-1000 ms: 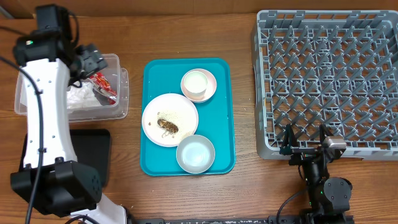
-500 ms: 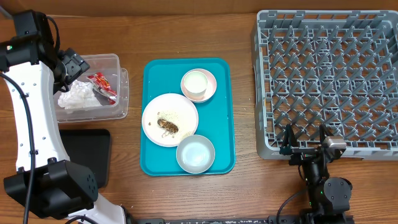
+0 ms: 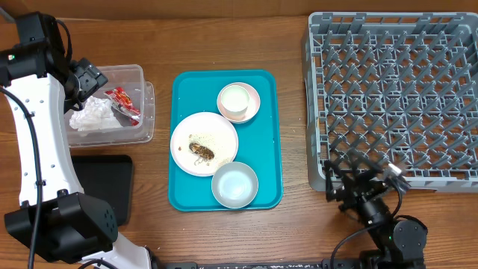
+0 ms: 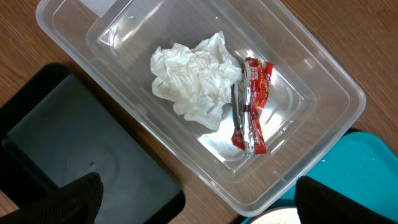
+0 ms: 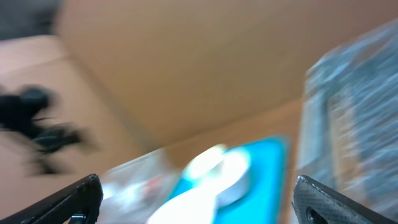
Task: Sort waste into correct bins and load items into the dishwasher
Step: 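Raise the right arm from rest toward the teal tray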
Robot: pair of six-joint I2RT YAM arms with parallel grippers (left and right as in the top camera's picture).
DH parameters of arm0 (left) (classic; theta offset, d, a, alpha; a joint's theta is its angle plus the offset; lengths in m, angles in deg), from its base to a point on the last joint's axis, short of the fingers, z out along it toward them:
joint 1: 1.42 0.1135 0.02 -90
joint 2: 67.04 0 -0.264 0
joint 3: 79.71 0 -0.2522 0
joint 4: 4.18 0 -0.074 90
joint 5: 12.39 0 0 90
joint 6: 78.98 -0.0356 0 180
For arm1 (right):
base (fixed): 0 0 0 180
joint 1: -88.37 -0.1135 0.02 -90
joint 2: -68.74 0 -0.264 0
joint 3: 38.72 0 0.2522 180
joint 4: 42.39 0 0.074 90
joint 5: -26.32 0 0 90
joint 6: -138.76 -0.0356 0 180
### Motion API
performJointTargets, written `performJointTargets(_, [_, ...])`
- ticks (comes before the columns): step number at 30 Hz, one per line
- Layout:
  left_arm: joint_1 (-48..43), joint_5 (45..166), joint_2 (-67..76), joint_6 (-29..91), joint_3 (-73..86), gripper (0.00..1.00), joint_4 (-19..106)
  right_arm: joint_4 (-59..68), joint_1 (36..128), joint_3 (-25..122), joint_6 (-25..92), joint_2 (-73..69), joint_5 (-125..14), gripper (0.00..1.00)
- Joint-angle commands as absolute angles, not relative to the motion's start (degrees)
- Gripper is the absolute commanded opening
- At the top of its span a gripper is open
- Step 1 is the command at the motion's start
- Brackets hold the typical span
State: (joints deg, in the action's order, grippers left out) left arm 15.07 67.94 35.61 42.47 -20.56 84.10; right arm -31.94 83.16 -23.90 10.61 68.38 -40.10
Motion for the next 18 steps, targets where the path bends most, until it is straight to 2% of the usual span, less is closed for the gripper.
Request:
performJointTargets(1, [14.68, 67.11, 33.89, 43.38, -21.00, 1.00, 84.10, -30.63, 83.57, -24.49, -10.08, 68.58, -25.39, 1.00])
performJointTargets(5, [14.68, 67.11, 33.89, 43.38, -20.98, 1.00, 84.10, -36.46, 83.57, -24.49, -26.61, 68.58, -29.33, 1.00])
performJointTargets(9, [14.68, 67.11, 33.89, 43.38, -20.98, 1.00, 84.10, -52.46, 83.57, -24.38, -27.96, 68.58, -32.85, 1.00])
performJointTargets(11, [14.68, 67.11, 33.89, 43.38, -20.98, 1.00, 84.10, -55.85, 83.57, -23.05, -27.96, 68.58, -36.48, 1.00])
performJointTargets(18, [14.68, 67.11, 33.89, 43.38, -21.00, 1.00, 84.10, -42.80, 83.57, -10.31, -24.82, 64.82, -46.55, 1.00])
